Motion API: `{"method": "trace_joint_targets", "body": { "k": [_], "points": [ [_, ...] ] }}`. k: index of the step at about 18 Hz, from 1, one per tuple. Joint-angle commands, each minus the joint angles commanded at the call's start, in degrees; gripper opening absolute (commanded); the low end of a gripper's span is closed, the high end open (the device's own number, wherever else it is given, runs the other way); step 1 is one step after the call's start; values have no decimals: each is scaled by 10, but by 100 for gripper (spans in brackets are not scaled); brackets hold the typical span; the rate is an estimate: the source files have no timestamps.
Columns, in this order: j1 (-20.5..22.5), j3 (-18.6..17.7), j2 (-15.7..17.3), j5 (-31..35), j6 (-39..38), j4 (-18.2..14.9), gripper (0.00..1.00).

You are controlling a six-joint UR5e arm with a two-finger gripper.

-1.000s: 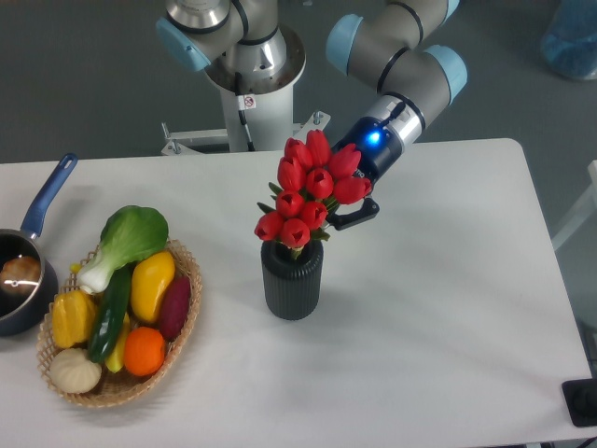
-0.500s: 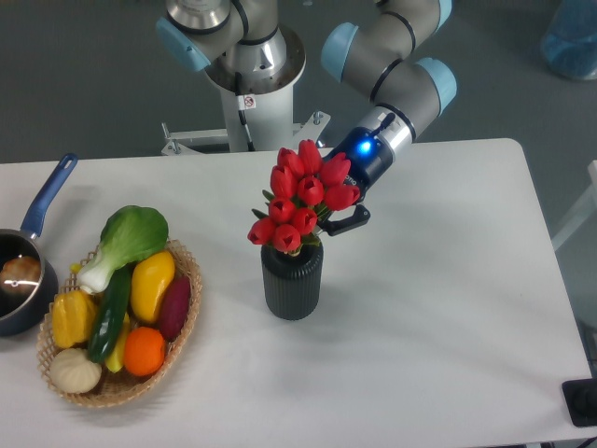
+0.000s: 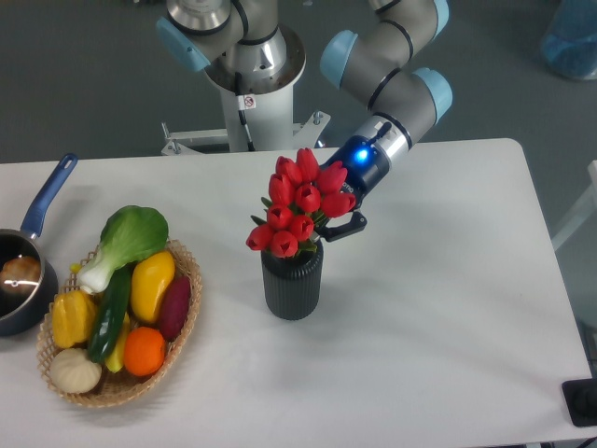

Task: Insert the flowers into the vase
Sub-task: 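Push the tulips further down into the vase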

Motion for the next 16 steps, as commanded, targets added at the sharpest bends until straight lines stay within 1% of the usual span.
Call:
{"method": "trace_joint_targets", "body": {
  "k": [4, 7, 8, 10, 14, 15, 16],
  "points": [
    [1, -3, -4, 0, 7, 0, 11],
    [2, -9, -4, 3, 18, 0, 18],
    [3, -9, -5, 13, 25, 0, 23],
    [9, -11, -8, 42, 36, 0, 24],
    [11, -11, -9, 50, 37, 0, 42],
    [11, -12, -9, 50, 37, 0, 43],
    [10, -11, -8, 50, 36, 0, 46]
  ]
}}
